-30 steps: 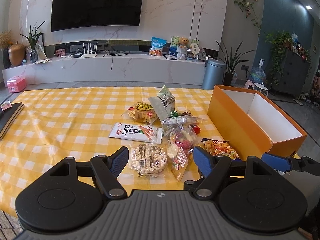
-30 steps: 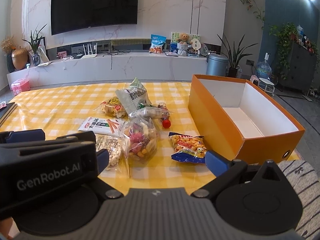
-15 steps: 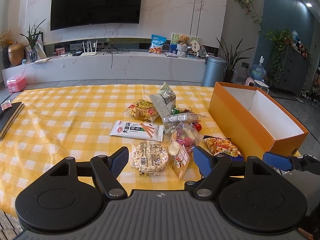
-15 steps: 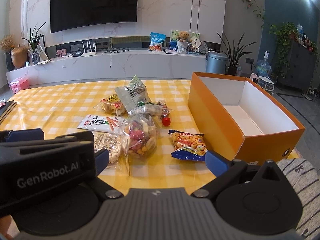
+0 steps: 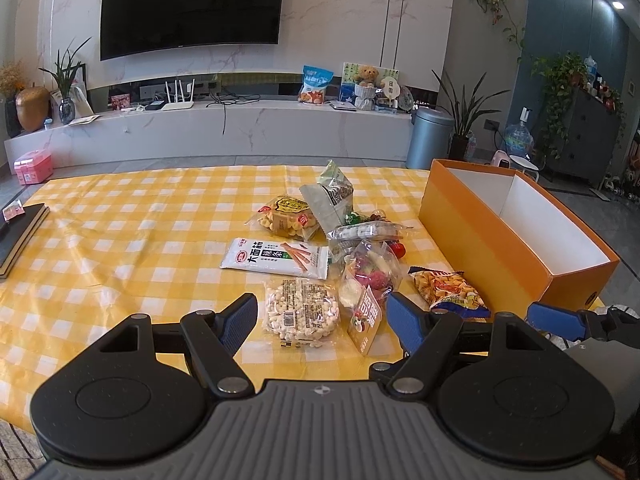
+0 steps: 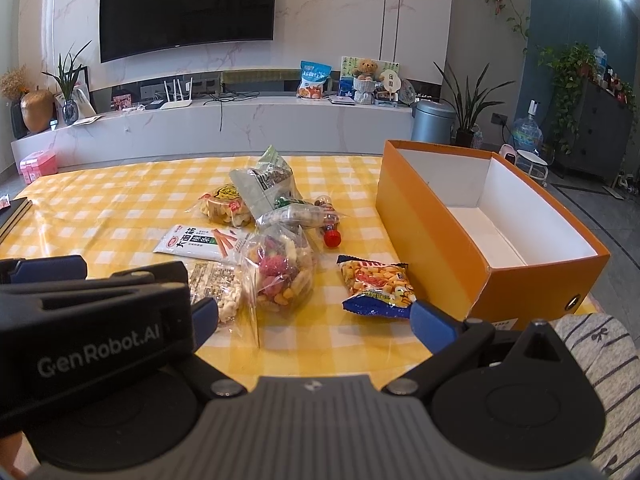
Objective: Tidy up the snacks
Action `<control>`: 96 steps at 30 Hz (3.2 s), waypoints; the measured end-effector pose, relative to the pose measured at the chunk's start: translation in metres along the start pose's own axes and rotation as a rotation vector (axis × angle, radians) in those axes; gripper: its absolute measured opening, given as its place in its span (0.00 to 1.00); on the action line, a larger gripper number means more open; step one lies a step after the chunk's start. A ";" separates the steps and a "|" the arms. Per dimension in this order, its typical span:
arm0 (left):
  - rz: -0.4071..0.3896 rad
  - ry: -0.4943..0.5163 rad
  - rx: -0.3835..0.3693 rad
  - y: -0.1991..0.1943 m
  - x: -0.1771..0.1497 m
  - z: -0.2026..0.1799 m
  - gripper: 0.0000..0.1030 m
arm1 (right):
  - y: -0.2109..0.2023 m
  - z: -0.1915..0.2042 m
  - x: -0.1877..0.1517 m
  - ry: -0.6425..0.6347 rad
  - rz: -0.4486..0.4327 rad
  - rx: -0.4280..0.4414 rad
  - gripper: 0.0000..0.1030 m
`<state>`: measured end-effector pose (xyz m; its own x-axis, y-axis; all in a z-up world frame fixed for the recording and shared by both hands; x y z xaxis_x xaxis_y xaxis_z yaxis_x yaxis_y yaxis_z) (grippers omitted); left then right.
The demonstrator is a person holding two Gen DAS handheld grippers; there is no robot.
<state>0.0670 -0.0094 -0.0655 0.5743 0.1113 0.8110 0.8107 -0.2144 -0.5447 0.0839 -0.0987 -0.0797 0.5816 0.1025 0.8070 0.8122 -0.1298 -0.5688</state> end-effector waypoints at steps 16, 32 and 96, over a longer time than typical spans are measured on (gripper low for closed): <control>-0.010 0.016 0.015 0.002 0.002 0.006 0.84 | 0.009 0.000 -0.007 -0.007 0.005 0.009 0.97; 0.039 -0.136 0.134 0.023 -0.002 0.078 0.84 | 0.060 -0.002 -0.011 0.014 0.062 0.043 0.97; 0.211 -0.027 0.084 0.158 -0.007 0.051 0.88 | 0.116 -0.017 0.013 0.132 0.047 0.003 0.61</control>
<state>0.1966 0.0057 -0.1683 0.7340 0.0984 0.6719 0.6783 -0.1547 -0.7183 0.1851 -0.1293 -0.1328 0.6083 -0.0341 0.7930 0.7842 -0.1283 -0.6070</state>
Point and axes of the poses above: each gripper's, at about its wrist camera, not at the fingertips, and y roughly the way its jaws point, z to its left, x to its top, the point moved 8 cm from there along y, roughly the way its jaws point, and after that the axes turned 13 degrees about -x, right-handed, at the moved point
